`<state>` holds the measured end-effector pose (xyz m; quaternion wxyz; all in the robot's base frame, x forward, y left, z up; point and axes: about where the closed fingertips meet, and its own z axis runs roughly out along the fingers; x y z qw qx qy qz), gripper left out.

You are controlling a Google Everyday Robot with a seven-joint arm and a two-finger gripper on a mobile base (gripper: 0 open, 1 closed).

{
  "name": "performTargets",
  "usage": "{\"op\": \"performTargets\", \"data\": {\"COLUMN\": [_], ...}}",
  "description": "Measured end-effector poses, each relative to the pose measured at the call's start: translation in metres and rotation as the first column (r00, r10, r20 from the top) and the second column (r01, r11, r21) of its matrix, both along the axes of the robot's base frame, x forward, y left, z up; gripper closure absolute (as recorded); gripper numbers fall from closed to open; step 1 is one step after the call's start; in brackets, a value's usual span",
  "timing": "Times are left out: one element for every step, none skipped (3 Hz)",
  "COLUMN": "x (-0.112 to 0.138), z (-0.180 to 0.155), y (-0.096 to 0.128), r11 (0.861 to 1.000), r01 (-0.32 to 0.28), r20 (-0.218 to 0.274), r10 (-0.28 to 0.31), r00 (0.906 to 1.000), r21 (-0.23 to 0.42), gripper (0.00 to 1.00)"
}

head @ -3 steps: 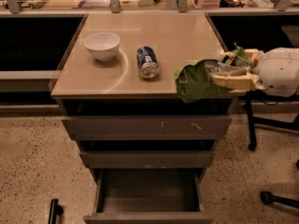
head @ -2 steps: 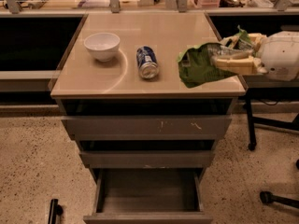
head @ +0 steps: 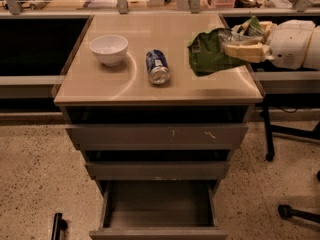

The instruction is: Pick green rice chip bag from bottom drawer and place on counter

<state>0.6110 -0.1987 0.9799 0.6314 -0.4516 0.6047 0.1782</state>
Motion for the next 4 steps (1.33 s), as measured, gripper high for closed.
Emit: {"op": "performTargets", "data": {"x": [0.023, 0.040, 0.055, 0.056], "z": [-0.010, -0.023, -0.038, -0.038], "y": [0.003, 0.009, 0.018, 0.019], "r11": [1.000, 0.999, 0.999, 0.999], "r01": [0.003, 0.007, 0.023, 0.023], "r20": [-0.022, -0.048, -0.078, -0.078], "r10": [-0.003, -0.005, -0.020, -0.020], "r00": [0.9998, 0.9988, 0.9968, 0.9968], "r21": [0.027, 0.043, 0.041, 0.041], "gripper": [1.00, 1.00, 1.00, 0.81]}}
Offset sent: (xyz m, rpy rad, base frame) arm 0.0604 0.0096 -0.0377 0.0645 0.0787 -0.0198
